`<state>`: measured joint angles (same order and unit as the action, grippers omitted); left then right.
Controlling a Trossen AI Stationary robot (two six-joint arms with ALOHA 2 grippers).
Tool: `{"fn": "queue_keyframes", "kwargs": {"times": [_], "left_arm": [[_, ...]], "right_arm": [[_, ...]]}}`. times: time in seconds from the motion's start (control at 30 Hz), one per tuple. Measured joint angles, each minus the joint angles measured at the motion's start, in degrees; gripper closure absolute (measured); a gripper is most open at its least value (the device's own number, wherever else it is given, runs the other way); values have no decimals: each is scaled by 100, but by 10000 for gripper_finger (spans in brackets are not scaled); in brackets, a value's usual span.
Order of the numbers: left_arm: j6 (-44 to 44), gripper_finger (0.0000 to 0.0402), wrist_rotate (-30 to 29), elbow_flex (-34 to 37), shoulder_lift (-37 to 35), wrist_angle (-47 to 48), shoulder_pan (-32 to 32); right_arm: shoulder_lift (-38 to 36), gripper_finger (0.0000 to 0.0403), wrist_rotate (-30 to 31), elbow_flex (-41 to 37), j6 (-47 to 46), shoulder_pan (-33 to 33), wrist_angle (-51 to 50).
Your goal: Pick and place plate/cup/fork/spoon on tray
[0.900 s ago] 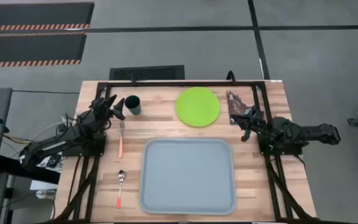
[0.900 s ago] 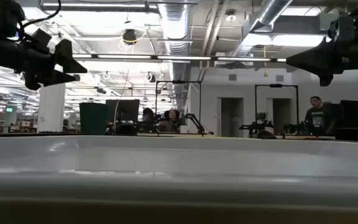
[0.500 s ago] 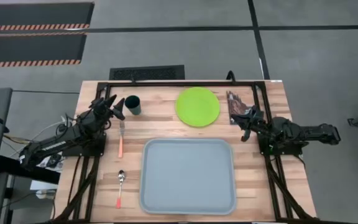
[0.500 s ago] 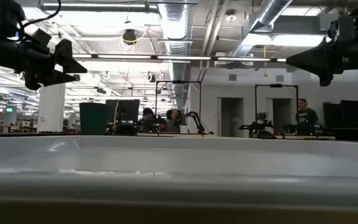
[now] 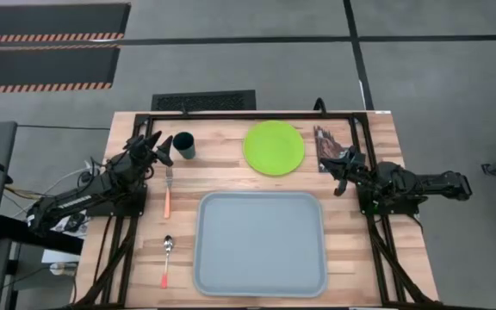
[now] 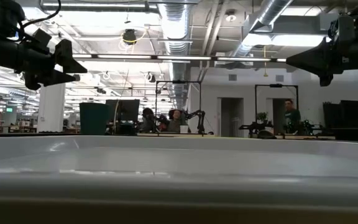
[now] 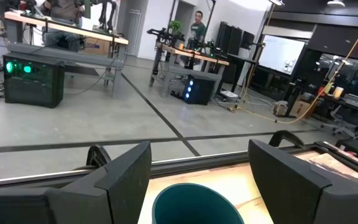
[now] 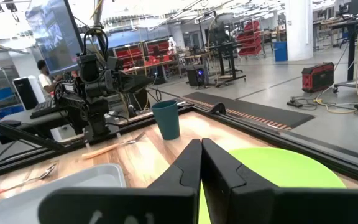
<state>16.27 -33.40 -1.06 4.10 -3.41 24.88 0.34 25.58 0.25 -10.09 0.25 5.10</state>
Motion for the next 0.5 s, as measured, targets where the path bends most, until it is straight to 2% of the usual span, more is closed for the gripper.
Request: {"fn": "queue_keyframes", "kwargs": {"times": [0.5], "left_arm": [[-1, 145, 0, 0, 2, 1, 0]], "right_arm": [[2, 370, 0, 0, 139, -7, 49]]}}
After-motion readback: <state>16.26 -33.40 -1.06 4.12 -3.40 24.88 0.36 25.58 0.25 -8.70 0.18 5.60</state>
